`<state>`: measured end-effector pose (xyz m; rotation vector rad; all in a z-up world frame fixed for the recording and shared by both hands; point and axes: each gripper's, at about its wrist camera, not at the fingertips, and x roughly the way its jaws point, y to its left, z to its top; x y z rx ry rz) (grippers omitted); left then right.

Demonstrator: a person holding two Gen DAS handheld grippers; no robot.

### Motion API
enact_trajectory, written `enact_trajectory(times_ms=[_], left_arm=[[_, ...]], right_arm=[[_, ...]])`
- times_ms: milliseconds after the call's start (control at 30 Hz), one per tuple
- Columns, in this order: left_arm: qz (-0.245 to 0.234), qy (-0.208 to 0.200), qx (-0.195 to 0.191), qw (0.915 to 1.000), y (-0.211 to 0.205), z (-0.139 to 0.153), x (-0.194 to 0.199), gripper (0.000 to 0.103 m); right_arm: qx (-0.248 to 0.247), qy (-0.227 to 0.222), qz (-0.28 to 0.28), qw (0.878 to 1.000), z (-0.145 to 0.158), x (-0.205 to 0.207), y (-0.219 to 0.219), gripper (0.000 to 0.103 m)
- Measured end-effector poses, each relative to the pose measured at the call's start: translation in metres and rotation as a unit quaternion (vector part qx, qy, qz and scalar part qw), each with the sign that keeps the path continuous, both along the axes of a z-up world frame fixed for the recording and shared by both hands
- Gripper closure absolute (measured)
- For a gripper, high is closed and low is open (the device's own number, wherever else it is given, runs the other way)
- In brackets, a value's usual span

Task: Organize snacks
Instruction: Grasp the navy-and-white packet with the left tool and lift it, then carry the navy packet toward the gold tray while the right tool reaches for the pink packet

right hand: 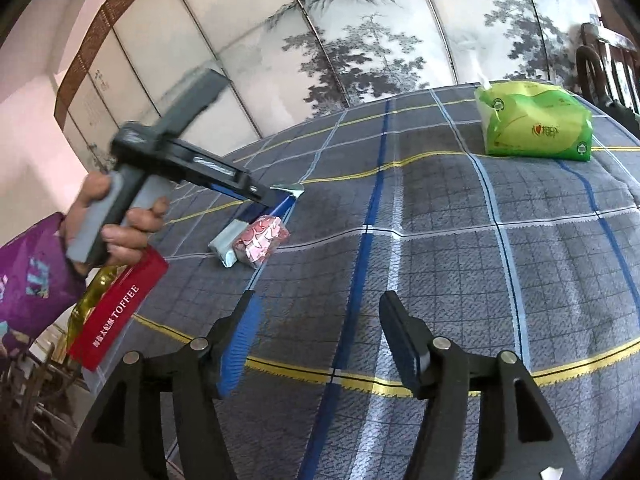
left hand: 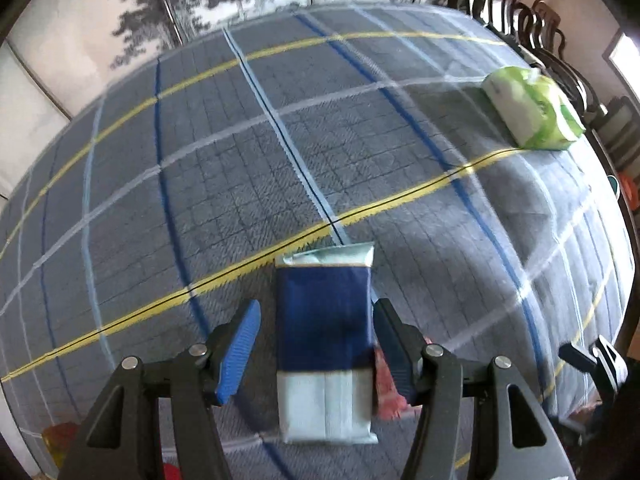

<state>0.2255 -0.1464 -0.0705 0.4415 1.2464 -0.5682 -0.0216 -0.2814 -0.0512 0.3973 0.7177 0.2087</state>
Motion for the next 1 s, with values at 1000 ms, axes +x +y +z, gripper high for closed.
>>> enact_trajectory(times_ms=[1000], left_arm=[[0.212, -0.037, -0.125, 0.9685, 0.133, 0.073, -0.126, 0.053]], right_arm=[[0.008, 0.07, 0.044, 0.996, 0.006, 0.108, 0.068, 0.038]])
